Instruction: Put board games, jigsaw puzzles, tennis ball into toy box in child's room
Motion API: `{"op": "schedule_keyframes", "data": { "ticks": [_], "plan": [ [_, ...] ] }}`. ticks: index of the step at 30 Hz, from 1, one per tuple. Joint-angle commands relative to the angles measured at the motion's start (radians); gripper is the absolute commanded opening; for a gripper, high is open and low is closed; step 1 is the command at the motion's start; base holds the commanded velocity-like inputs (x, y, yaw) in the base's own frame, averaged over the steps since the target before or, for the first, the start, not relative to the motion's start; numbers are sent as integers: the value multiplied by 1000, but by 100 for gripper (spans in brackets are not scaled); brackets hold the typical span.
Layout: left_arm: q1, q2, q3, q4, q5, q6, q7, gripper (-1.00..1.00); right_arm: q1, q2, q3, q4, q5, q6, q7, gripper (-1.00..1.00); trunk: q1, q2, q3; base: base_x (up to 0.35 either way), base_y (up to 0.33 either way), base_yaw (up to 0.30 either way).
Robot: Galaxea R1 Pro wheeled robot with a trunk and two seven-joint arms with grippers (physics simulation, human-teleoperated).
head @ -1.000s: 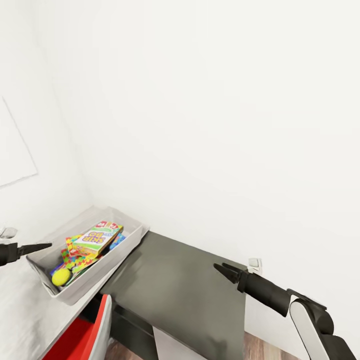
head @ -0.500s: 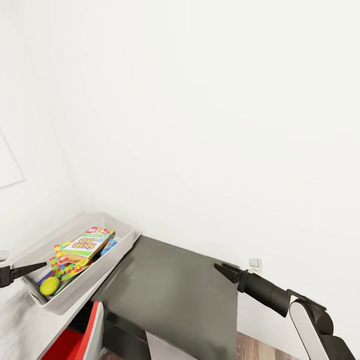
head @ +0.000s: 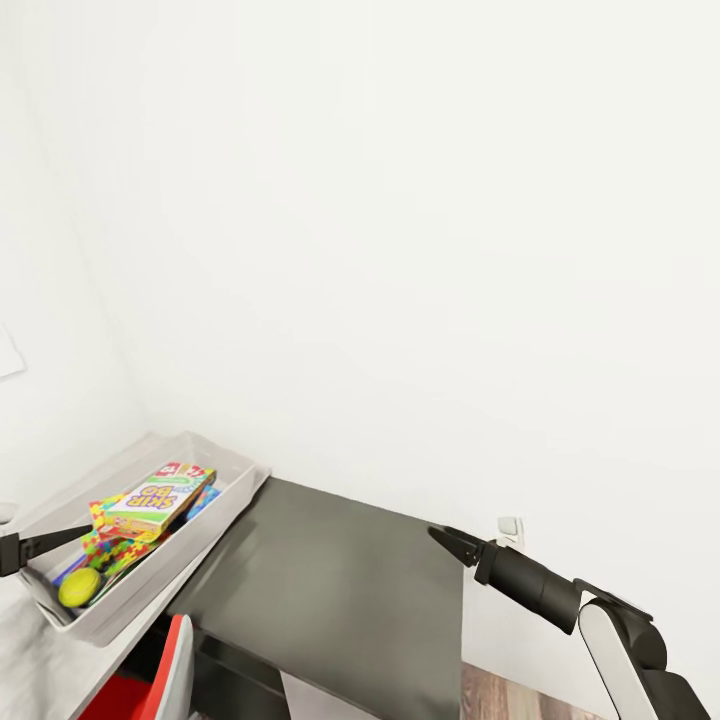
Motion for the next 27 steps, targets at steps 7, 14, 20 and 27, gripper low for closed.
{"op": "schedule_keyframes", "data": {
  "ticks": [7,14,20,27],
  "plan": [
    [-1,-5,3,-1,-10,11,-9,100,-1,0,-1,0,-3,5,-3,100,1,-2,-2,0,0,-6],
    [-2,-7,3,-1,-10,11,-9,100,-1,0,-16,0,-11,11,-3,100,1,-2,-2,0,0,0],
    [-1,-9,3,-1,-10,11,-9,100,-1,1,-36,0,-12,11,-4,100,1,-2,-2,0,0,0],
    [-1,-9,3,-1,-10,10,-9,100,-1,0,-41,0,-14,10,0,100,1,-2,3,-66,0,-104]
  ]
}}
